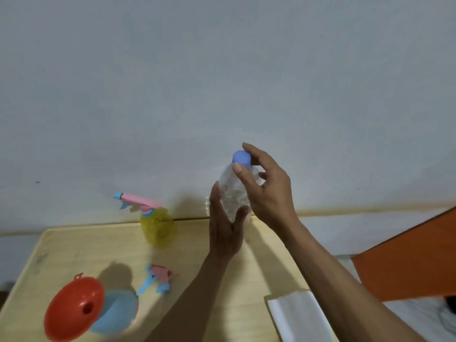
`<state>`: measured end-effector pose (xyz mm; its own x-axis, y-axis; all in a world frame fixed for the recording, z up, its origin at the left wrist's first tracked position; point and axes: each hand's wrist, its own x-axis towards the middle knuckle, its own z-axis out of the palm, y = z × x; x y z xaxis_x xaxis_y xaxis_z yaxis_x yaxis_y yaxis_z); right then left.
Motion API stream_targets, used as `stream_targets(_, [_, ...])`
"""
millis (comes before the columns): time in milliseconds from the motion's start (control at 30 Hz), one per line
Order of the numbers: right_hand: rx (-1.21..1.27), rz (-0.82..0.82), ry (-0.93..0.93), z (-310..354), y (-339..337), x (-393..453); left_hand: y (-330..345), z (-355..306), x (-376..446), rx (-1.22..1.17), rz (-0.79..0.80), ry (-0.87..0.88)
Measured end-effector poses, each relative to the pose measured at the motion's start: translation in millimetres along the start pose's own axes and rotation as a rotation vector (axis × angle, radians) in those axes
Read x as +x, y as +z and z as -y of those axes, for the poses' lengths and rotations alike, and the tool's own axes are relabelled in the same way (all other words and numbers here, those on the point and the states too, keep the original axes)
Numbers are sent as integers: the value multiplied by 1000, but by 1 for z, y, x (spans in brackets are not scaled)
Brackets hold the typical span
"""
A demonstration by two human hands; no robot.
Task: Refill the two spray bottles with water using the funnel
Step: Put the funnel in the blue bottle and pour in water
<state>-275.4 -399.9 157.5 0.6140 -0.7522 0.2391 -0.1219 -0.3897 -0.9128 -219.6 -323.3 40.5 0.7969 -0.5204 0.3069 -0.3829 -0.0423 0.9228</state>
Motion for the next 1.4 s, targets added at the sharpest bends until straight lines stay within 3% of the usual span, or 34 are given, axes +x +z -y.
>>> stream_targets(300, [91, 1, -36, -5, 4, 1, 15, 20, 7, -27, -41, 5])
stream_targets(767, [221, 75, -75, 70, -11, -101, -63, -58, -84, -55, -126, 82])
stream_targets(1100, [186, 75, 46, 75, 19, -224, -146, -50, -198, -2, 56, -54])
stream_targets(1400, [127, 73, 4, 82, 25, -279, -166, -60, -239, -58, 90, -159])
